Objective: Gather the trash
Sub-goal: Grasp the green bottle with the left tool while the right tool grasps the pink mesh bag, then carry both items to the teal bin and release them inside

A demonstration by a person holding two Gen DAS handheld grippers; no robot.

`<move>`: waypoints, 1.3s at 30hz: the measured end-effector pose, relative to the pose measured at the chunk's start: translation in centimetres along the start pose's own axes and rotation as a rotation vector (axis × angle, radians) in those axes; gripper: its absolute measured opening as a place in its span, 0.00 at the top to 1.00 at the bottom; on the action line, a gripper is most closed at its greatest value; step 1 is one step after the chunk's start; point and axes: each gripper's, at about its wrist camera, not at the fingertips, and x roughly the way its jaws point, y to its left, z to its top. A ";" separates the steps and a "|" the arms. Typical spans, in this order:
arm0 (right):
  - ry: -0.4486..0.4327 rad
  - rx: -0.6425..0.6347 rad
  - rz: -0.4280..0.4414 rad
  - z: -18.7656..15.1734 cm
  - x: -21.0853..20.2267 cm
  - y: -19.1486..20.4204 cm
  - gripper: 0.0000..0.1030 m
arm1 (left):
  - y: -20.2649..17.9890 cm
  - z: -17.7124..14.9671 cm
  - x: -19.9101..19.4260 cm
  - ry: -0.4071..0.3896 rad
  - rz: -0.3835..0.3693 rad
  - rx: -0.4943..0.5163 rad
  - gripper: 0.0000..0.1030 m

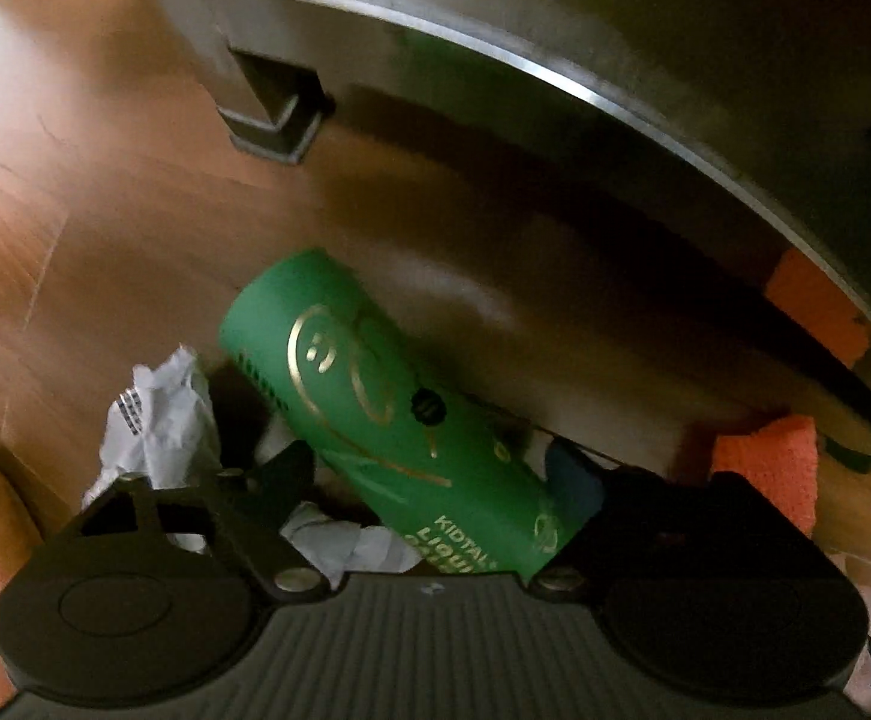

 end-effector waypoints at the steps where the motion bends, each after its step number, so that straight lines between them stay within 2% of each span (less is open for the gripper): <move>1: 0.005 0.000 -0.001 0.0 0.2 -0.1 0.33 | 0.0 -0.1 0.3 0.006 0.003 0.003 0.26; 3: 0.009 0.000 -0.010 0.0 0.6 0.0 0.39 | 0.1 -0.3 0.7 0.015 -0.003 0.007 0.36; 4: 0.010 0.001 -0.013 0.0 0.7 0.1 0.41 | 0.1 -0.4 0.8 0.018 -0.001 0.009 0.38; 8: -0.004 -0.002 -0.024 -0.1 0.4 0.2 0.55 | -0.2 -1.0 0.6 0.000 0.010 0.035 0.40; 12: -0.010 -0.020 -0.039 0.1 -0.5 0.2 0.73 | -0.3 -1.8 -0.3 -0.034 0.035 0.086 0.50; 15: -0.010 -0.030 -0.052 0.0 -1.9 0.0 0.83 | -0.4 -2.7 -1.6 -0.056 0.030 0.114 0.51; 22: -0.046 -0.046 -0.073 -0.2 -7.1 -0.3 0.89 | -0.2 -5.2 -5.6 -0.069 -0.004 0.149 0.52; 27: -0.081 -0.056 -0.080 0.0 -12.1 -0.5 0.90 | 0.0 -6.9 -10.0 -0.088 -0.023 0.177 0.53; 29: -0.105 -0.067 -0.088 -0.2 -14.5 -0.7 0.90 | -1.7 -6.3 -10.7 -0.100 -0.037 0.190 0.53; 31: -0.128 -0.061 -0.083 -0.5 -17.3 -0.9 0.90 | -1.6 -6.9 -12.4 -0.109 -0.049 0.209 0.53; 39: -0.243 0.005 -0.074 -2.6 -28.6 -1.0 0.91 | -3.7 -11.0 -23.9 -0.198 -0.136 0.353 0.53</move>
